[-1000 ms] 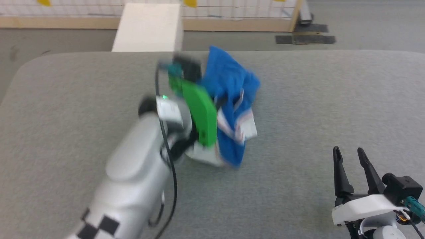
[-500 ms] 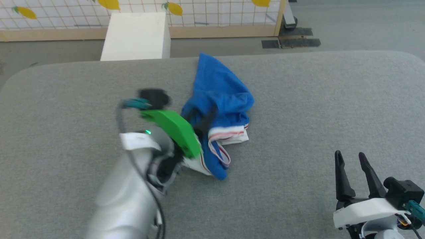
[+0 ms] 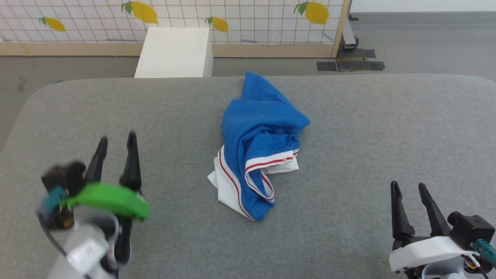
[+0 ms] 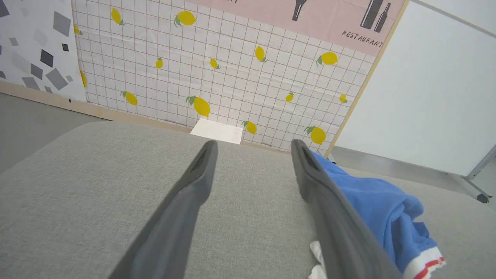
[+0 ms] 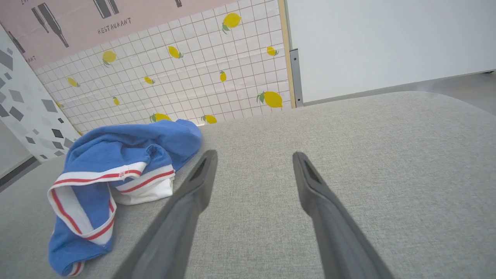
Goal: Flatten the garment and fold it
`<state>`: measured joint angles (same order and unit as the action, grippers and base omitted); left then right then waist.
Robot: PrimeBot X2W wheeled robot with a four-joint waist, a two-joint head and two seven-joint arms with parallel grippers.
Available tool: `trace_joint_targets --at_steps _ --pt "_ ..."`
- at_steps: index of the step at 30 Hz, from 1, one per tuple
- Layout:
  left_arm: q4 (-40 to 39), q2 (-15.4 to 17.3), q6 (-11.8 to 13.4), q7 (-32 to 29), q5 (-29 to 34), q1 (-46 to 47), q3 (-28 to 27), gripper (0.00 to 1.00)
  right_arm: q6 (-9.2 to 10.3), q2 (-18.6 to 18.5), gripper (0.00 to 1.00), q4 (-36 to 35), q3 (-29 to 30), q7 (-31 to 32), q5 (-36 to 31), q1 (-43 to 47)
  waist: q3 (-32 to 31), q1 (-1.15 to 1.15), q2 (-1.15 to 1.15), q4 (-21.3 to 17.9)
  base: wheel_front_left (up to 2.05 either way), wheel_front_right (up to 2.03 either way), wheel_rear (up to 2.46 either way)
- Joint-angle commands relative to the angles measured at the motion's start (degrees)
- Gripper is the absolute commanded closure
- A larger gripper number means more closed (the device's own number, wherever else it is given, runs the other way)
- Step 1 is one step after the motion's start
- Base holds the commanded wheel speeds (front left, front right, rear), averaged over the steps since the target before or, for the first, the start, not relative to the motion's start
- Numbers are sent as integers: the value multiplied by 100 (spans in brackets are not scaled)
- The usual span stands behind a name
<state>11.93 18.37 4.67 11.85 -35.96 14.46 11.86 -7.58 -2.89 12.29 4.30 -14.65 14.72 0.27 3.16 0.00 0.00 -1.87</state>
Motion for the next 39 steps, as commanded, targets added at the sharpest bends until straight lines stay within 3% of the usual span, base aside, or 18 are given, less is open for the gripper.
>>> trace_joint_targets --at_steps 1,5,8,15,19,24,30,31,32,33,39 --pt "-24 -42 69 155 140 -252 -28 0 9 2 0 -5 -1 -34 23 70 29 0 0 18 0 0 0" --pt "-201 -279 209 304 493 -637 -188 0 9 2 0 50 -39 192 -7 -96 97 0 0 89 0 0 0" --pt "-542 -520 217 311 799 -812 -385 0 9 2 0 127 -122 703 15 -466 221 0 0 161 0 0 0" --pt "-780 -951 -71 314 1279 -946 -631 0 9 2 0 987 -766 3454 -385 -2211 645 0 0 395 0 0 0" --pt "-778 -1128 -249 314 1446 -827 -725 0 9 -18 0 1564 -1267 4624 -757 -3071 920 0 0 630 0 0 0" --pt "-771 -1293 -419 314 1622 -709 -839 0 9 -38 0 2162 -1737 5055 -909 -3604 1185 0 0 853 0 0 0" --pt "-697 -1420 -567 314 1773 -655 -961 0 9 -52 0 2794 -1971 4809 -933 -3779 1260 0 0 959 0 0 0" --pt "-680 -1436 -583 314 1794 -659 -991 0 9 -57 23 2883 -1982 4753 -909 -3790 1248 0 0 950 0 0 0" --pt "-671 -1447 -592 314 1810 -665 -1019 0 9 -58 83 2922 -2005 4669 -868 -3800 1230 0 0 932 0 0 0" --pt "-660 -1459 -601 314 1827 -679 -1055 0 9 -77 100 2941 -2006 4515 -808 -3818 1198 0 0 901 0 0 0" --pt "-585 -1503 -672 315 1896 -769 -1186 0 9 -442 100 2643 -1566 3755 -253 -3753 904 0 0 628 0 0 0"
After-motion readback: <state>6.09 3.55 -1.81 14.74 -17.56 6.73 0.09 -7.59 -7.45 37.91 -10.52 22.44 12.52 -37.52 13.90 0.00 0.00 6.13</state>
